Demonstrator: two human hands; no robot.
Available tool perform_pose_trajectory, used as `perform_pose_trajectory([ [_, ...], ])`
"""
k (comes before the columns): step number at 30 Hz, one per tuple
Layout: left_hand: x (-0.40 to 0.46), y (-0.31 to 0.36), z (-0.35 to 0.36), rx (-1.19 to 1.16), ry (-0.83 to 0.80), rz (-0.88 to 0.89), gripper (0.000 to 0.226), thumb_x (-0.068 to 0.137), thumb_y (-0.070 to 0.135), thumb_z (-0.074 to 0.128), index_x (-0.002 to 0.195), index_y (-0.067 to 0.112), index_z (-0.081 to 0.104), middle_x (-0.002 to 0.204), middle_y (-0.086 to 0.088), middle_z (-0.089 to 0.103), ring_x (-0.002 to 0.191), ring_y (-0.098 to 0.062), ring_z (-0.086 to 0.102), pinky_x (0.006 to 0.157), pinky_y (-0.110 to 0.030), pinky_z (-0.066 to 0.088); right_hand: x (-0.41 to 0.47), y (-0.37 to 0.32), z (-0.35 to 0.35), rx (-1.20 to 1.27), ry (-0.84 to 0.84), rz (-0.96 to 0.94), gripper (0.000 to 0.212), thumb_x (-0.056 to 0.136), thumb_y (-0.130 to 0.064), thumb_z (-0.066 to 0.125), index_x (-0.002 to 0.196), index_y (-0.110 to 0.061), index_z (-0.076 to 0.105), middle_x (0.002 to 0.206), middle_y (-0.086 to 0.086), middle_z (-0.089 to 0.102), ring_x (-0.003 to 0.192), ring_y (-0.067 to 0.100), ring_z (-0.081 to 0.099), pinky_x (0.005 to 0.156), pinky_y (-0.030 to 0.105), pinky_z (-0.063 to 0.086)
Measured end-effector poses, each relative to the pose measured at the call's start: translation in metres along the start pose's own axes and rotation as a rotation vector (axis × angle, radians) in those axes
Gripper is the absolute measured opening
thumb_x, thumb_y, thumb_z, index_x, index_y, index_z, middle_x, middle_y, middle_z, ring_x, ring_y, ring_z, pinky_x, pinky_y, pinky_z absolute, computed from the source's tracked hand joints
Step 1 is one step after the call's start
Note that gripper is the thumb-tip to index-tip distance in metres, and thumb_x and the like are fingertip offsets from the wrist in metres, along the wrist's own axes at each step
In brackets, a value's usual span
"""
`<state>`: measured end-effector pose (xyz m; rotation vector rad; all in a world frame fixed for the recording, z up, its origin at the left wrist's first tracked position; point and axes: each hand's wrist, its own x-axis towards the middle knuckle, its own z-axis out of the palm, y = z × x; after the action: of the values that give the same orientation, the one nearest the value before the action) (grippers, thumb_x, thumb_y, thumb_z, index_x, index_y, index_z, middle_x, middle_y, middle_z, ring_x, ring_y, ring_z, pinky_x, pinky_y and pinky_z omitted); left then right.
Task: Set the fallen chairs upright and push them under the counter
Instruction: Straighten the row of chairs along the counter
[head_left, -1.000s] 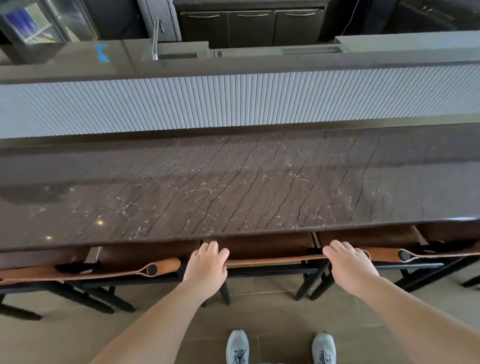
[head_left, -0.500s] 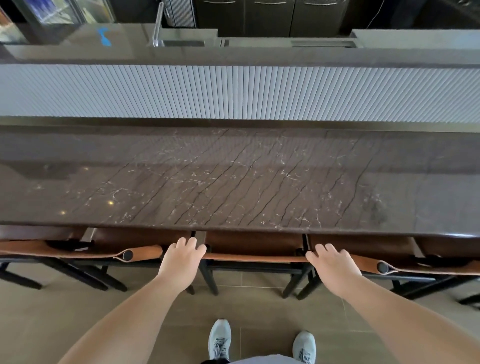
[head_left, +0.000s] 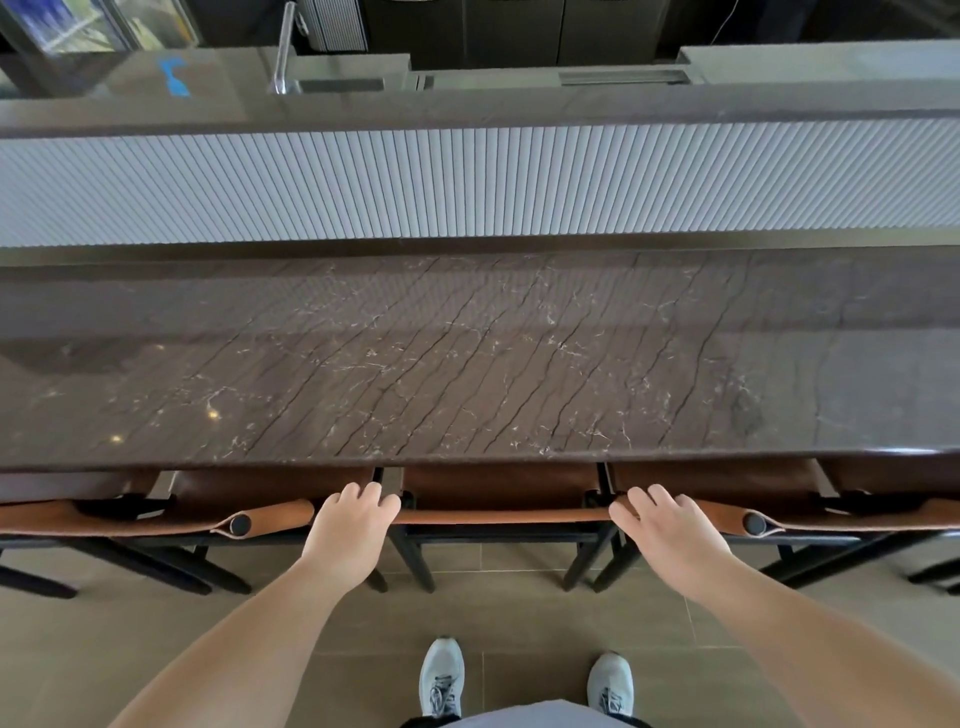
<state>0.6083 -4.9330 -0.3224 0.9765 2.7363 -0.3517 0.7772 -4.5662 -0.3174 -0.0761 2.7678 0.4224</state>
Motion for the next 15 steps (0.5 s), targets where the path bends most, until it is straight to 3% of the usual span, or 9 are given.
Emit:
perform_pose_trajectory([
  [8, 0.0021, -0.0019, -0.0015, 0.039, -0.062, 0.024, 0.041, 0.079, 0.001, 0.055, 0.115, 0.021, 0.053, 0.109, -0.003, 0.051, 0.097, -0.026, 0.049, 0.073, -0.034, 0.044, 0.0007, 0.0024, -0.0023, 0.030, -0.083, -0.037, 0.066, 0.066, -0.001, 0.066, 0.128, -0.016, 0.045, 0.108, 0.006, 0.050, 0.095, 0.029, 0.049, 0.063, 0.037, 0.042],
  [15, 0.0074, -0.0051, -0.0046, 0.036, -0.085, 0.030, 0.037, 0.080, 0.003, 0.054, 0.112, 0.022, 0.050, 0.107, 0.001, 0.046, 0.099, -0.023, 0.045, 0.062, -0.033, 0.038, 0.0039, 0.0068, -0.0001, 0.040, -0.104, -0.074, 0.070, 0.070, 0.001, 0.062, 0.132, -0.018, 0.039, 0.110, 0.004, 0.046, 0.095, 0.027, 0.045, 0.062, 0.035, 0.043],
])
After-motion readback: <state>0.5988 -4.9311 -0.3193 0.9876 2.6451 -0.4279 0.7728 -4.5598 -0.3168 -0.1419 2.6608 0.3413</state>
